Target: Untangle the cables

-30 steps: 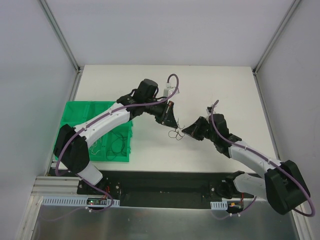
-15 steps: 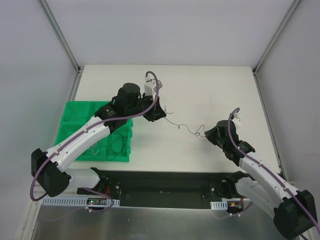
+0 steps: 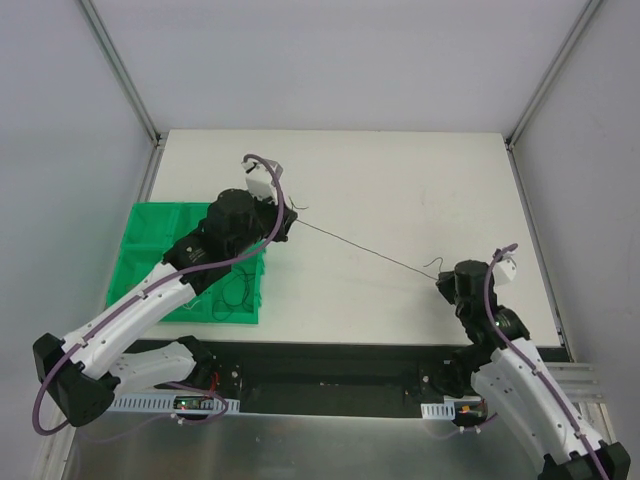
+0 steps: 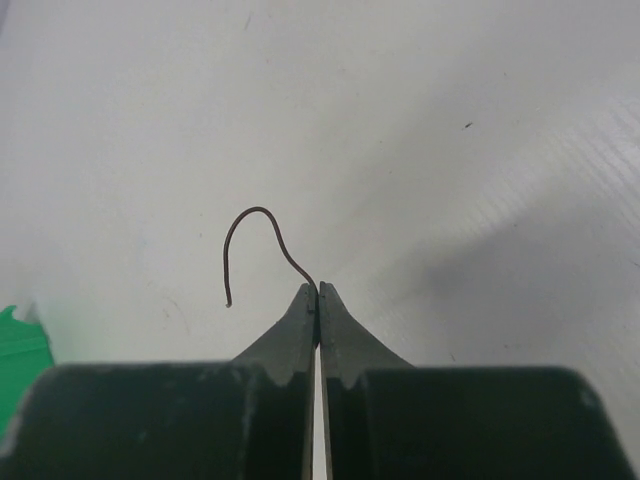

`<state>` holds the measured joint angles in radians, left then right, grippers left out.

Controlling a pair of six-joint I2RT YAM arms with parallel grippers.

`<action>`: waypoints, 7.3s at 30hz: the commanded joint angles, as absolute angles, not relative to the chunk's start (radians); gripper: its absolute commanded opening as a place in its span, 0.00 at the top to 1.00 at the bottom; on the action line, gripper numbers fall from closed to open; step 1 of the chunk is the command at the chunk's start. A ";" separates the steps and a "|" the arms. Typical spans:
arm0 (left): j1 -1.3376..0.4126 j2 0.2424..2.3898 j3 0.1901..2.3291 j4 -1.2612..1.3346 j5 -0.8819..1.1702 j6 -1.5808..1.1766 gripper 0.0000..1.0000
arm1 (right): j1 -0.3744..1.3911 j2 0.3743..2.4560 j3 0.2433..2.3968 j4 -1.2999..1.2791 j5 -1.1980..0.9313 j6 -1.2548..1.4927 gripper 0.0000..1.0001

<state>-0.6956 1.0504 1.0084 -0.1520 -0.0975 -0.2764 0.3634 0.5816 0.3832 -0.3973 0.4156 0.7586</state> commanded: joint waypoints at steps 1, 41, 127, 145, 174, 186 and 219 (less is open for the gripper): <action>-0.703 0.979 0.977 -0.078 -0.285 -0.276 1.00 | 0.348 0.477 0.353 -0.465 0.517 0.772 1.00; -0.699 1.759 1.387 -0.466 0.610 -0.262 0.54 | 0.353 0.997 0.627 -0.189 -0.110 0.316 0.44; 0.339 1.394 1.456 -0.560 -0.396 -0.566 1.00 | 0.144 1.322 0.580 0.218 -0.356 0.311 0.47; 0.396 1.531 1.348 -0.542 -0.176 -0.627 0.97 | 0.143 1.289 0.584 0.198 -0.371 0.310 0.48; -0.446 1.315 1.152 -0.250 0.294 -0.143 0.19 | 0.144 0.945 0.395 0.314 -0.167 0.192 0.43; -0.597 0.743 0.749 0.264 0.198 -0.009 0.13 | 0.146 0.272 0.457 -0.092 0.120 0.103 0.05; -0.597 1.069 1.146 -0.043 -0.121 -0.161 0.01 | 0.169 0.702 1.037 -0.645 0.372 0.164 0.04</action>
<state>-0.6006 1.0588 1.0870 0.0196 -0.0837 -0.1211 0.1631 0.6746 0.9871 -0.4938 0.2909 0.0895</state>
